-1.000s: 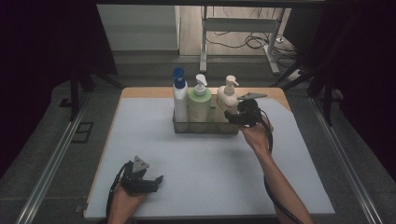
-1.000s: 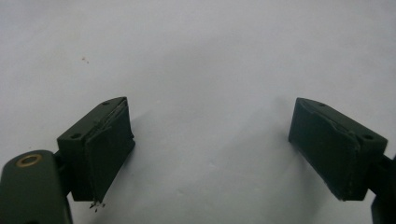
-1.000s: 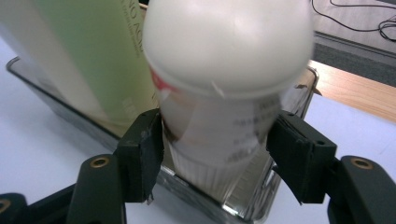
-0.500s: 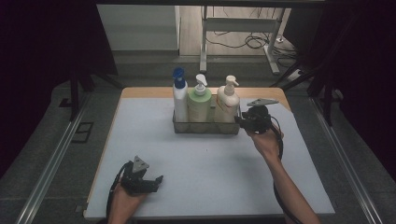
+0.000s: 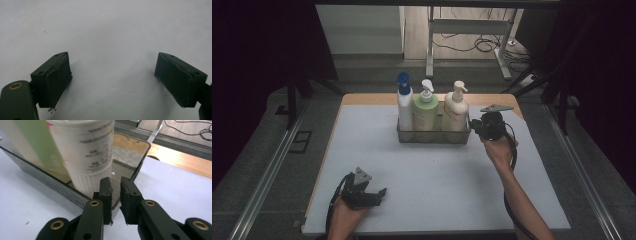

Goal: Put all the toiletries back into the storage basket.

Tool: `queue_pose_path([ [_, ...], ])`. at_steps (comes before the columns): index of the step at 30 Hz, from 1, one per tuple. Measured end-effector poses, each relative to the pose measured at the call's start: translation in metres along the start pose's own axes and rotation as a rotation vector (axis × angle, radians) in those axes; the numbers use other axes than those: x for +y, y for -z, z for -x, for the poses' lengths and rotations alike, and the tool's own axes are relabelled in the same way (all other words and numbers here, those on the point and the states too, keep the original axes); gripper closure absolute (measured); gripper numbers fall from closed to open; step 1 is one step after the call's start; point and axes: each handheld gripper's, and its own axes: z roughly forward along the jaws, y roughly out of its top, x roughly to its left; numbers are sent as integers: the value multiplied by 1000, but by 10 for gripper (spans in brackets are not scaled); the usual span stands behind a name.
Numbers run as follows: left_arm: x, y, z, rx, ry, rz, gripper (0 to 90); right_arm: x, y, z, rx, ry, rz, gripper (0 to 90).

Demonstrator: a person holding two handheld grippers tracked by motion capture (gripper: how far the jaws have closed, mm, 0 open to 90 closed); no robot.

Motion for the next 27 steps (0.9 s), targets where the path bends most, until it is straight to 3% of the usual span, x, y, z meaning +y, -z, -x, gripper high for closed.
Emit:
queue_pose_path([
  [3,0,0,0,0,0,0,132,0,-4,5,-11,11,-13,828],
  [12,0,0,0,0,0,0,132,5,-18,11,-23,-85,-26,897],
  [15,0,0,0,0,0,0,133,7,-22,9,-31,-72,-35,898],
  [27,0,0,0,0,0,1,133,12,-44,5,-21,-91,-62,898],
])
